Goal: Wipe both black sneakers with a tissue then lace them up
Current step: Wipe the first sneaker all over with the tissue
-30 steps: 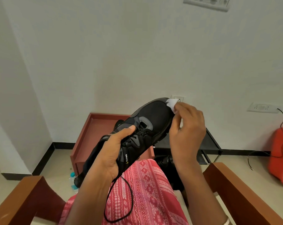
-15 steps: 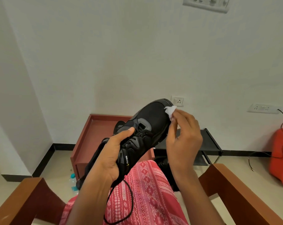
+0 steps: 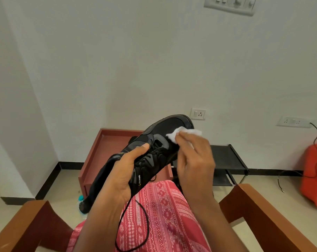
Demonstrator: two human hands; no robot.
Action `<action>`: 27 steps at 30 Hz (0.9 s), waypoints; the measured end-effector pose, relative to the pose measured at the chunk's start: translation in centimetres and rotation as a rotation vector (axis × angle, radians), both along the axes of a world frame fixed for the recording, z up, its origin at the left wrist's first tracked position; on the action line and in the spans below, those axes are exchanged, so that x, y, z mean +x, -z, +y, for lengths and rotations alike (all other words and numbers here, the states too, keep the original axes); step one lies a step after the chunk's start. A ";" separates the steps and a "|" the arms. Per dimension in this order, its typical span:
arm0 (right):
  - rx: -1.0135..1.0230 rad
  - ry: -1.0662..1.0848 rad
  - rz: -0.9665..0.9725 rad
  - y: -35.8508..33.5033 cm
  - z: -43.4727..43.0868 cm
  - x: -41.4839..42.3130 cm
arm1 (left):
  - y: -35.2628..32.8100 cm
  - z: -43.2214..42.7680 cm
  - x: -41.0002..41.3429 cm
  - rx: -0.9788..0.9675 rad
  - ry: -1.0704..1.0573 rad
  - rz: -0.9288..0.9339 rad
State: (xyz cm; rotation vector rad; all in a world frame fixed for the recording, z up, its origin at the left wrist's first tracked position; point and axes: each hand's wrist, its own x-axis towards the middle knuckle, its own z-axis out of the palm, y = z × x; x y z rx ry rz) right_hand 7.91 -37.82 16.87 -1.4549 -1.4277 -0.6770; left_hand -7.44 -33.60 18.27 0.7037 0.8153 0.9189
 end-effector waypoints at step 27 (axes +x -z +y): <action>-0.058 0.005 0.006 2.0 -1.4 -3.0 | 0.2 -0.6 0.8 0.192 -0.115 0.252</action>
